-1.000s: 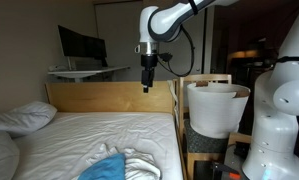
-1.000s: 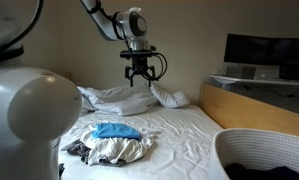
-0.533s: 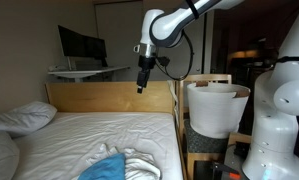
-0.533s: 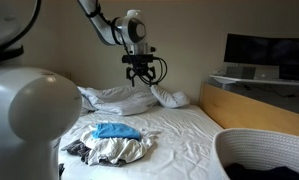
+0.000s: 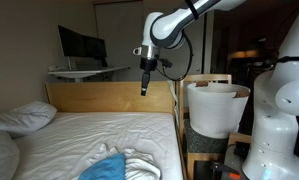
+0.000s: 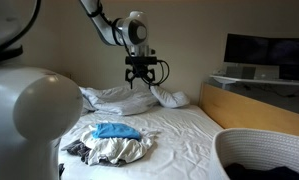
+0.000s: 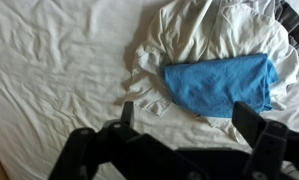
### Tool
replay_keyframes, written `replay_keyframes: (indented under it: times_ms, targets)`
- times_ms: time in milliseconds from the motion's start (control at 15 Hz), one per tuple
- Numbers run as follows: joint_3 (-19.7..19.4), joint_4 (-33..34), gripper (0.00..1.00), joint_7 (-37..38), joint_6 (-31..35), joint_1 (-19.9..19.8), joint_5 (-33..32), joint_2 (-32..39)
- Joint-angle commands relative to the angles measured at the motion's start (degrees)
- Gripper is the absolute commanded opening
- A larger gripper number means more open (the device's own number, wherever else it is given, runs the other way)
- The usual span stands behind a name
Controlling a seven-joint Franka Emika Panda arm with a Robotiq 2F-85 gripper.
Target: Put the shirts on the bed into the basket
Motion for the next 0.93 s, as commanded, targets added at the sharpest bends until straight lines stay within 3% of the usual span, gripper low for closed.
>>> replay_keyframes:
  times_ms: [0,533,867]
  targets:
    - [0.23,0.10,1.00,-0.19,-0.25,-0.19,0.10,0.00]
    - [-0.76,0.13,1.00,-3.10,-0.62,1.33,4.29,-0.13]
    - [-2.42,0.75,1.00,-13.24,-4.26,3.07,8.89,-0.17]
